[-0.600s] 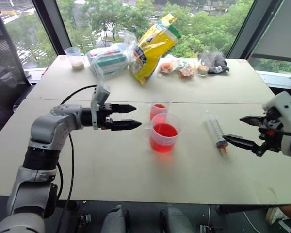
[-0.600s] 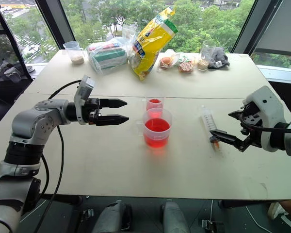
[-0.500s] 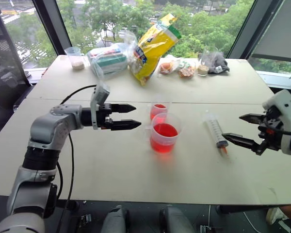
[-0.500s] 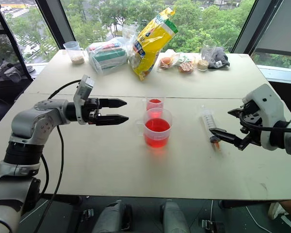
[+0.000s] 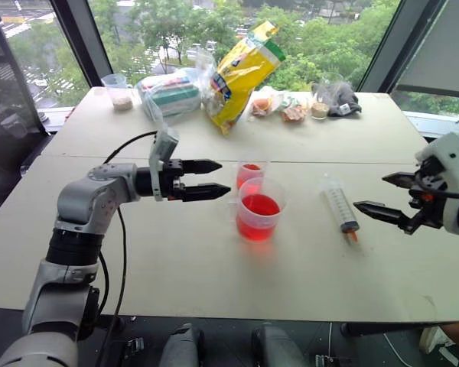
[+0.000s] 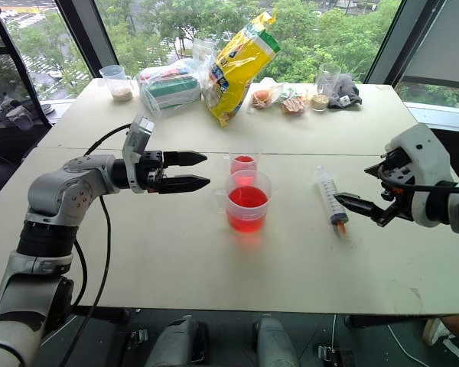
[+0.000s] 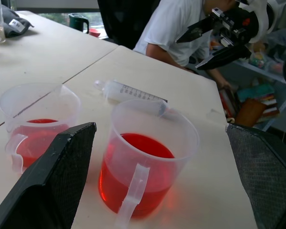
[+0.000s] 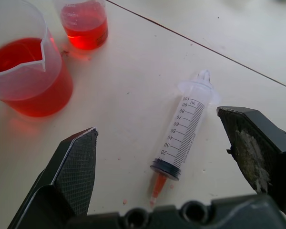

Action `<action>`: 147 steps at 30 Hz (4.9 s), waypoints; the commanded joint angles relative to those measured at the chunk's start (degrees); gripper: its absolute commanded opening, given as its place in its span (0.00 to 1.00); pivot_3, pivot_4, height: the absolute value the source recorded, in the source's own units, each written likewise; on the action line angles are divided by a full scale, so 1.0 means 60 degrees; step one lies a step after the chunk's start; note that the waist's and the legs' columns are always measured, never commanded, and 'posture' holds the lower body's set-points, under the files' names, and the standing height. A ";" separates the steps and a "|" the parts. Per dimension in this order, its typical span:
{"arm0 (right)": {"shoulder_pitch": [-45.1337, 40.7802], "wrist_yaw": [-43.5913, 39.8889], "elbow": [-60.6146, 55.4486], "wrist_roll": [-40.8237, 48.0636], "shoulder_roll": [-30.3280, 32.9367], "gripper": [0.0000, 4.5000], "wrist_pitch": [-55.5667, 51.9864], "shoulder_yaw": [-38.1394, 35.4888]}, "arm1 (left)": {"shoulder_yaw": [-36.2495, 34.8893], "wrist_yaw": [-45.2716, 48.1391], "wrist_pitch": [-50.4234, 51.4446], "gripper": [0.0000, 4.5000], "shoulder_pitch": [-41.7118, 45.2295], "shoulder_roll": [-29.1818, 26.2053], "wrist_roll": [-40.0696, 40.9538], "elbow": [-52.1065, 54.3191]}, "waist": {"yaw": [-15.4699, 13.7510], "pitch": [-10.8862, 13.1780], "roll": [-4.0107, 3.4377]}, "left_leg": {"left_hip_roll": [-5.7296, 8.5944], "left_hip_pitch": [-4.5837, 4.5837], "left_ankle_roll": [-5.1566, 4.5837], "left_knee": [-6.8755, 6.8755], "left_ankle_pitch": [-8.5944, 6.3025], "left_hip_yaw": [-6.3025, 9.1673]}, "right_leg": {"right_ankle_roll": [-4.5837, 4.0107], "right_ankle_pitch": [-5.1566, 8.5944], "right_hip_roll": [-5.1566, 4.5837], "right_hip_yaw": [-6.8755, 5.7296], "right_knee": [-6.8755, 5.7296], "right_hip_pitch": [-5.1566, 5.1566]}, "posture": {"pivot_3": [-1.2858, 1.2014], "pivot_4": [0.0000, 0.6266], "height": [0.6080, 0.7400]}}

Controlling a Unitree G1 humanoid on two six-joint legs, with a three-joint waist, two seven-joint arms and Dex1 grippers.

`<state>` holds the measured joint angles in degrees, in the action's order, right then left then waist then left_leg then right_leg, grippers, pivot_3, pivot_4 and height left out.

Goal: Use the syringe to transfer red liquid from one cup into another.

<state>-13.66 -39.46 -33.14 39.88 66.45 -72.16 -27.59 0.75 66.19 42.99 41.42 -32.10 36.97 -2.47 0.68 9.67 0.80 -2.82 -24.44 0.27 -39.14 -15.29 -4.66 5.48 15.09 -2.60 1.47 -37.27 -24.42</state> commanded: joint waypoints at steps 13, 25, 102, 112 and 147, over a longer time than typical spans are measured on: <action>-0.4754 0.0324 0.5266 -0.1383 -0.0470 0.98 -0.0890 0.4752 | 0.0049 0.0059 -0.0745 1.00 0.0350 0.0344 -0.0311 -0.0308 | 0.0050 0.0000 -0.0001 | 0.0000 -0.0001 0.0000 0.0003 0.0000 -0.0009 | -0.0013 0.0006 0.0001 0.0006 0.0000 -0.0009 | 0.52 0.24 1.00; -0.8829 -0.0923 1.2481 -0.4353 -0.3046 0.98 0.0362 0.8374 | -0.0192 -0.0829 -0.0739 1.00 -0.0671 0.0700 -0.0118 0.0745 | 0.0015 -0.0002 -0.0005 | 0.0000 -0.0024 -0.0006 0.0014 -0.0003 -0.0035 | 0.0003 -0.0004 -0.0003 0.0009 0.0007 -0.0032 | 0.52 0.24 1.00; -0.0177 0.1520 0.1013 -0.3705 -0.8738 0.32 0.8424 0.5004 | 0.0658 0.0545 -0.1967 1.00 0.2816 0.1063 -0.1677 -0.2542 | 0.0009 -0.0007 0.0005 | 0.0003 -0.0003 0.0010 0.0001 0.0006 0.0009 | 0.0003 -0.0003 0.0013 -0.0012 -0.0033 -0.0009 | 0.52 0.24 1.00; -0.0283 0.1504 0.0962 -0.3610 -0.8570 0.32 0.8317 0.5129 | 0.0680 0.0082 -0.2557 1.00 0.3229 0.2292 -0.2062 -0.3437 | 0.0003 -0.0007 0.0007 | 0.0005 -0.0004 0.0010 0.0000 0.0006 0.0008 | 0.0004 -0.0003 0.0012 -0.0012 -0.0031 -0.0007 | 0.52 0.24 1.00; -0.0211 0.0898 0.2437 -0.2800 -0.8400 0.32 0.7720 0.5490 | -0.0627 -0.0454 -0.2920 0.02 0.4535 0.2624 -0.1775 -0.4839 | 0.0066 -0.0007 0.0007 | 0.0001 0.0015 0.0009 -0.0002 0.0007 0.0015 | 0.0004 -0.0004 0.0026 -0.0007 -0.0037 0.0003 | 0.52 0.24 1.00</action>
<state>-16.98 -30.20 -18.42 22.32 15.57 -24.61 0.64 3.01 67.20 29.03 63.91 -14.82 24.96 -32.26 1.08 9.63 0.84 -2.82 -24.37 0.32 -39.14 -15.25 -4.56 5.50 15.07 -2.45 1.43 -37.49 -24.42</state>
